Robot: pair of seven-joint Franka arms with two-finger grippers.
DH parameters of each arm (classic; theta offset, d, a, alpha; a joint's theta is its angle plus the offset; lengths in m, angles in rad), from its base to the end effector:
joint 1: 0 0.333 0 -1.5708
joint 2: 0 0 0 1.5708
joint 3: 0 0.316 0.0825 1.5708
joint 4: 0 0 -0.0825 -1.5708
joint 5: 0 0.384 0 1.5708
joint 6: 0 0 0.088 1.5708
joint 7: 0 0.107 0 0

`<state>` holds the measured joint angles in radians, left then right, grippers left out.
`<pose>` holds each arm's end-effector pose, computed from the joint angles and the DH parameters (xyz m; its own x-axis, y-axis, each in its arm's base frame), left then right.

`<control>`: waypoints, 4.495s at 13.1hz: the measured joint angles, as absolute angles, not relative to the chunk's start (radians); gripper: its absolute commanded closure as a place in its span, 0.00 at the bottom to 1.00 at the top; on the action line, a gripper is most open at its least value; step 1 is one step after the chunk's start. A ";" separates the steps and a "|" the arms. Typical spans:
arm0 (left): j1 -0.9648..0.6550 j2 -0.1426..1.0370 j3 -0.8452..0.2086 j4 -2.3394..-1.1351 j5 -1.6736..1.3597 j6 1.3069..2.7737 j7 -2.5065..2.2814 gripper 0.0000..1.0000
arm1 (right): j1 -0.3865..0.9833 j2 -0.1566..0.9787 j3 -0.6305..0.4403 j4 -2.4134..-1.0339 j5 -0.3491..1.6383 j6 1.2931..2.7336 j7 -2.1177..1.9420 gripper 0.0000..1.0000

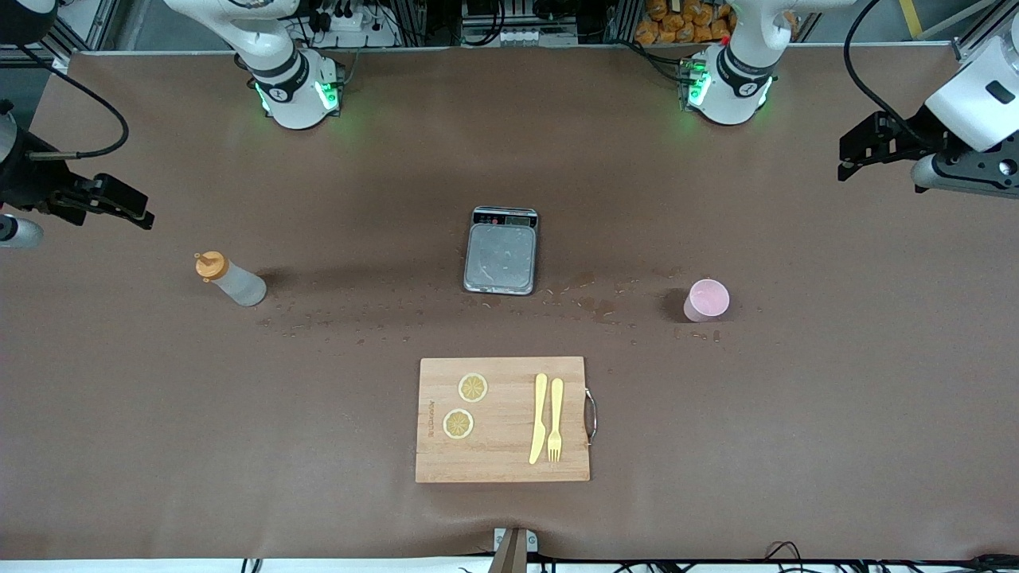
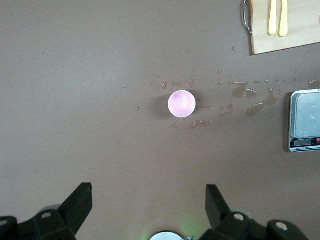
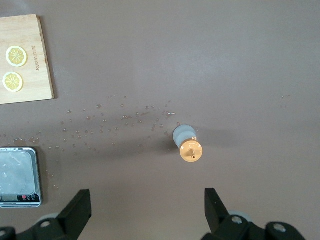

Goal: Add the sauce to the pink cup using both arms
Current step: 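Move the left gripper toward the pink cup while the right gripper reaches the bottle, then grasp the pink cup with the left gripper while the right gripper grasps the bottle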

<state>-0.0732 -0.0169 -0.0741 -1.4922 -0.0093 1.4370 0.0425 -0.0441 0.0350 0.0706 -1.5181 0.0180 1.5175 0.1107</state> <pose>0.5294 -0.0801 0.6588 0.9811 -0.1897 -0.0380 -0.1895 -0.9818 0.0096 0.5599 0.0161 0.6252 0.9958 -0.0831 -0.0375 -0.0838 -0.9964 -0.0164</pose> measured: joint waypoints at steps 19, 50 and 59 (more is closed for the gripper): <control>-0.074 0.025 -0.075 -1.585 -0.009 1.410 0.044 0.00 | -0.088 0.036 0.055 -1.545 0.015 1.517 0.110 0.00; -0.094 0.368 -0.109 -1.963 -0.014 2.210 0.044 0.00 | -0.571 0.285 0.044 -1.690 0.455 1.394 0.786 0.00; -0.092 0.455 -0.108 -1.953 -0.014 2.207 0.044 1.00 | -0.695 0.467 0.044 -1.739 0.614 1.379 0.737 0.00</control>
